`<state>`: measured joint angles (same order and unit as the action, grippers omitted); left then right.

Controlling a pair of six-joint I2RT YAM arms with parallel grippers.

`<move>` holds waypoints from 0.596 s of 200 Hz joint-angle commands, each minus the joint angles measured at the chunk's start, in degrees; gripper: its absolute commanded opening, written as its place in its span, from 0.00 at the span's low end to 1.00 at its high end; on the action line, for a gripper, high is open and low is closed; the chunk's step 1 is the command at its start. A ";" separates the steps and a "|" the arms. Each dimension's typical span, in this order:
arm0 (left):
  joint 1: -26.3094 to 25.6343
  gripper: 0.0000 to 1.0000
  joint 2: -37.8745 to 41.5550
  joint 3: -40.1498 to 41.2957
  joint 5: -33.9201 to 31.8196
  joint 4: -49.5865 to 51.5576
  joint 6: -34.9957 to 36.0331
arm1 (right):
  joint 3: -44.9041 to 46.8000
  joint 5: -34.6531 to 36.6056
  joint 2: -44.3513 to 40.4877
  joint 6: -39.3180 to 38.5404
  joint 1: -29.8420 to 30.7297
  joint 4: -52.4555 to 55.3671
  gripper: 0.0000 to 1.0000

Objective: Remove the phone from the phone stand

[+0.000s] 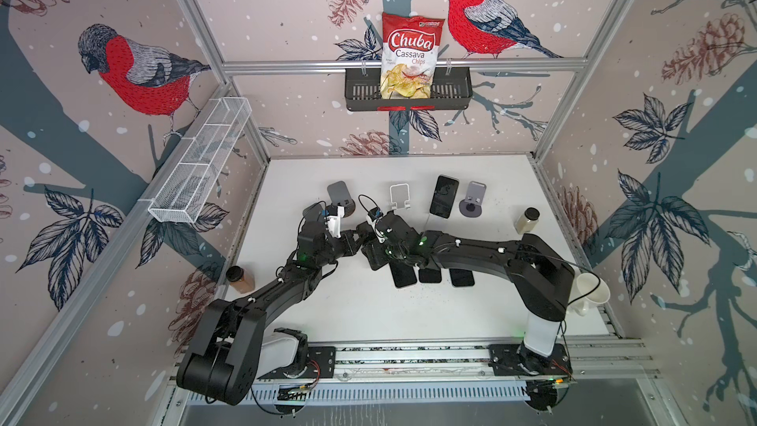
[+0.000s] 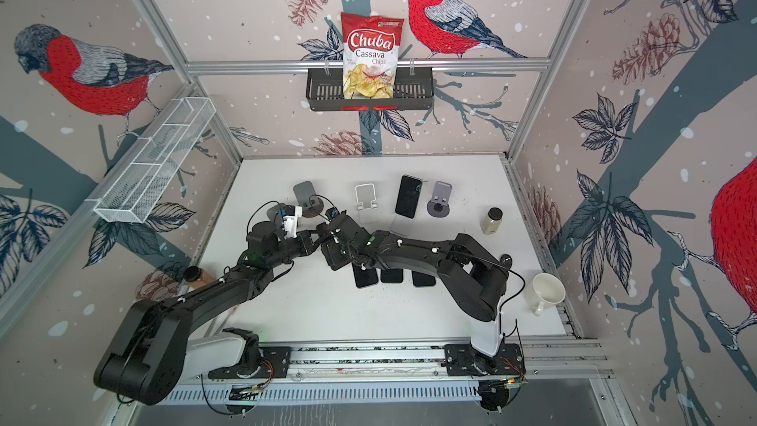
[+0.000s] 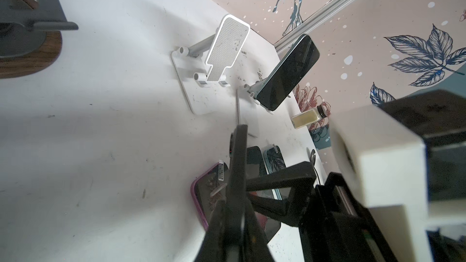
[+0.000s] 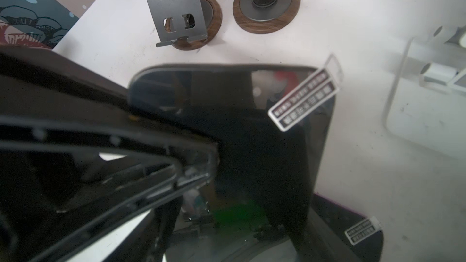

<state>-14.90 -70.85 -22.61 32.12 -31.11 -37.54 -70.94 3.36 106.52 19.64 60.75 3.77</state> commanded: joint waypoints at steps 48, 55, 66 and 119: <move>-0.02 0.35 1.28 -0.83 -1.32 -0.49 1.58 | -0.84 1.20 0.61 0.29 0.55 0.39 0.62; 0.04 0.39 1.40 -0.98 -1.72 -0.16 1.46 | -1.13 1.26 0.78 0.35 0.60 0.67 0.62; 0.05 0.46 1.55 -1.12 -2.32 0.70 1.52 | -1.65 1.24 1.03 0.56 0.51 1.38 0.62; 0.23 0.78 4.78 -5.15 -11.84 11.15 3.13 | -2.46 1.56 1.56 2.09 0.49 3.18 0.62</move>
<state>-14.74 -67.51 -25.56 26.22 -25.15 -36.47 -72.31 4.51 107.74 20.32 61.25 6.44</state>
